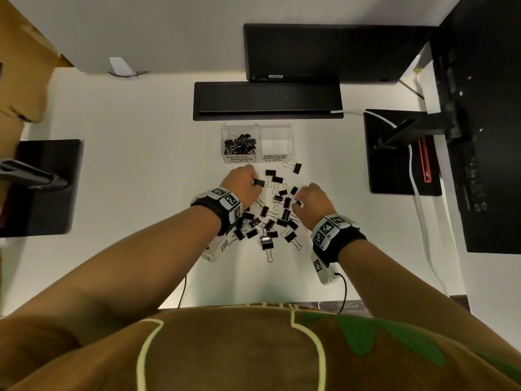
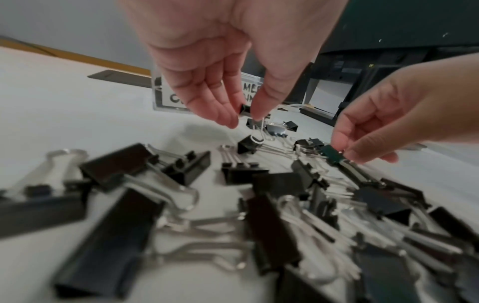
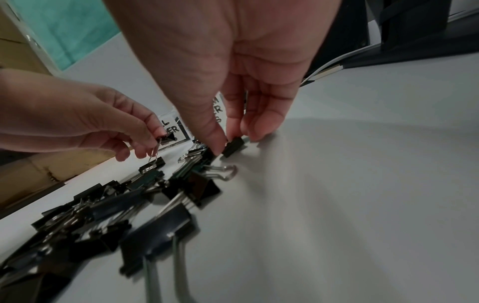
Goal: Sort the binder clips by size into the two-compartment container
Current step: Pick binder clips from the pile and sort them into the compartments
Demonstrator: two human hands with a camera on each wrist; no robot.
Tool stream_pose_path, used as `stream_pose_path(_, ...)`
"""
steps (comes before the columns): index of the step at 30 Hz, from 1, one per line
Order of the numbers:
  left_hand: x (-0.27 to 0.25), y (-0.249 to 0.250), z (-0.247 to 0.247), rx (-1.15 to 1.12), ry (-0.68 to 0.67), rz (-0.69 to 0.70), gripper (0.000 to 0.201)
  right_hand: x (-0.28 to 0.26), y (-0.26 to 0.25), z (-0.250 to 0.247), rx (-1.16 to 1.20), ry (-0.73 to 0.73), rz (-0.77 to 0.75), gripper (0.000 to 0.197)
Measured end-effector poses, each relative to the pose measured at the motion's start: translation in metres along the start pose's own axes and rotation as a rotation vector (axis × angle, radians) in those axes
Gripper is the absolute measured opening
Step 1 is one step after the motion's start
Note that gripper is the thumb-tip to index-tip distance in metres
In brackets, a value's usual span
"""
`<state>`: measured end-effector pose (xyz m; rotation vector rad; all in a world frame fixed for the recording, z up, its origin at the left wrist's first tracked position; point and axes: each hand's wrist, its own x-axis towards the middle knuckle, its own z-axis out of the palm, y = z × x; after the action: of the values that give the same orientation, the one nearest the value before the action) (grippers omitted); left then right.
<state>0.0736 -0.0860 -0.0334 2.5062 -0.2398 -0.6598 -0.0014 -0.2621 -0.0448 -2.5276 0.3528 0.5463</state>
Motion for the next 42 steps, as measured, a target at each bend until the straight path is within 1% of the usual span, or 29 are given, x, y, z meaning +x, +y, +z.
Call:
stream_pose_path(2,0.002,-0.004,0.0,0.084,0.005,0.009,0.024,-0.001,0.0,0.001,-0.002,-0.001,-0.009,0.019)
stream_pose_path(4,0.001,-0.004,0.003,0.151,0.012,0.049,0.031,-0.003,0.002,0.003,0.02,-0.005,-0.025,0.015)
stream_pose_path(6,-0.001,0.002,0.009,0.184,0.011,0.153,0.033,-0.003,0.005,0.003,0.056,-0.013,-0.029,0.016)
stream_pose_path(9,-0.005,0.014,0.021,0.215,-0.065,0.312,0.031,-0.003,0.008,-0.002,0.167,0.03,0.009,0.024)
stream_pose_path(11,-0.007,0.018,0.029,0.251,-0.135,0.357,0.031,-0.001,0.012,-0.009,0.222,0.08,0.03,0.025)
stream_pose_path(14,-0.008,0.017,0.034,0.292,-0.183,0.346,0.03,0.006,0.016,-0.016,0.35,0.104,0.091,0.02)
stream_pose_path(16,-0.008,0.014,0.035,0.31,-0.204,0.321,0.029,0.012,0.017,-0.02,0.447,0.092,0.135,0.02)
stream_pose_path(18,-0.007,0.012,0.034,0.301,-0.201,0.304,0.026,0.016,0.014,-0.021,0.49,0.079,0.151,0.017)
stream_pose_path(22,-0.005,0.012,0.03,0.265,-0.196,0.279,0.017,0.025,0.006,-0.017,0.393,0.095,0.095,0.002)
stream_pose_path(24,-0.005,0.011,0.027,0.214,-0.194,0.259,0.015,0.028,0.002,-0.015,0.334,0.085,0.063,0.01)
stream_pose_path(26,-0.008,0.009,0.023,0.117,-0.155,0.249,0.015,0.03,0.0,-0.015,0.244,0.046,0.044,0.023)
stream_pose_path(28,-0.009,0.006,0.015,0.025,-0.114,0.237,0.016,0.032,-0.001,-0.015,0.144,0.009,0.028,0.029)
stream_pose_path(31,-0.006,0.002,0.0,-0.029,-0.083,0.187,0.013,0.034,-0.001,-0.015,0.107,-0.011,0.045,0.03)
stream_pose_path(34,-0.003,-0.004,-0.008,0.039,-0.033,0.132,0.011,0.035,0.0,-0.015,0.13,-0.016,0.06,0.025)
stream_pose_path(36,-0.003,-0.007,-0.006,0.167,0.04,0.16,0.012,0.035,0.0,-0.014,0.136,-0.016,0.055,0.017)
stream_pose_path(38,-0.005,-0.007,-0.001,0.261,0.091,0.221,0.017,0.034,0.001,-0.013,0.148,-0.014,0.041,0.013)
stream_pose_path(40,-0.007,-0.002,0.005,0.313,0.067,0.293,0.019,0.032,0.002,-0.012,0.166,0.004,0.029,0.012)
stream_pose_path(42,-0.007,0.002,0.011,0.344,-0.003,0.367,0.025,0.032,0.005,-0.013,0.218,0.041,0.046,0.011)
